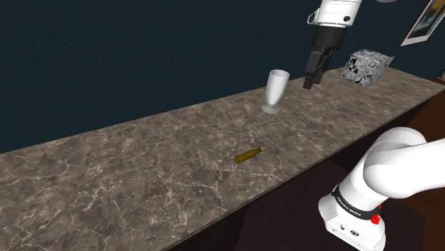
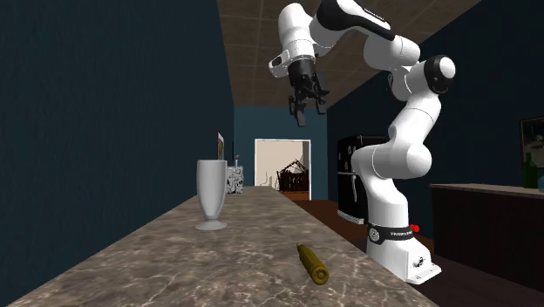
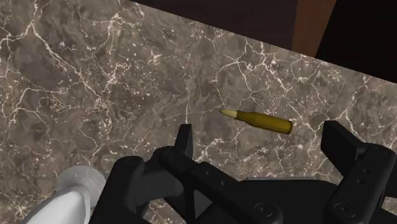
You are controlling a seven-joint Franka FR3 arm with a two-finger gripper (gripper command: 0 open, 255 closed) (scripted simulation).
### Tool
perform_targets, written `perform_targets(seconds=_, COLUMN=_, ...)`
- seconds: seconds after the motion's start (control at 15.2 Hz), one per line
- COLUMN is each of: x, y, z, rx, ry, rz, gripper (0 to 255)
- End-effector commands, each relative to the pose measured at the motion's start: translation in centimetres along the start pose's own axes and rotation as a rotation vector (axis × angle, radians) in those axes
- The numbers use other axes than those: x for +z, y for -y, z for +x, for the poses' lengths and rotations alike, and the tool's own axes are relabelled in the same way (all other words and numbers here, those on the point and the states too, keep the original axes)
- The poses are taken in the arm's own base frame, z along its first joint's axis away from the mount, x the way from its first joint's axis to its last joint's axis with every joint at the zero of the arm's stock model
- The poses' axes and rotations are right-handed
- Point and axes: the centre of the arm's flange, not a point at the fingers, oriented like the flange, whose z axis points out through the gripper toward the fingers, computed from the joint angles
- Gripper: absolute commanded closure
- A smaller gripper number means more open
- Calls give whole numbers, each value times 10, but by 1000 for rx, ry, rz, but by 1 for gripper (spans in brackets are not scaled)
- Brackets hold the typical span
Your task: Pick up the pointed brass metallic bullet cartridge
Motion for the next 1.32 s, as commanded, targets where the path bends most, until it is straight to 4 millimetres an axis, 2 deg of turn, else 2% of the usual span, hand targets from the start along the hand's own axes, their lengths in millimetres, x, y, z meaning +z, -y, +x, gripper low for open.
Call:
perform_targets(seconds=0.0, x=0, y=0, z=0, rx=0, ry=0, rz=0, gripper=0)
perform_targets(seconds=0.59, x=107, y=14, z=45, rx=-457, ry=-24, rz=-40, gripper=0)
perform_targets(seconds=1.25, x=226, y=48, z=86, rx=-964, ry=-51, rz=-84, gripper=0)
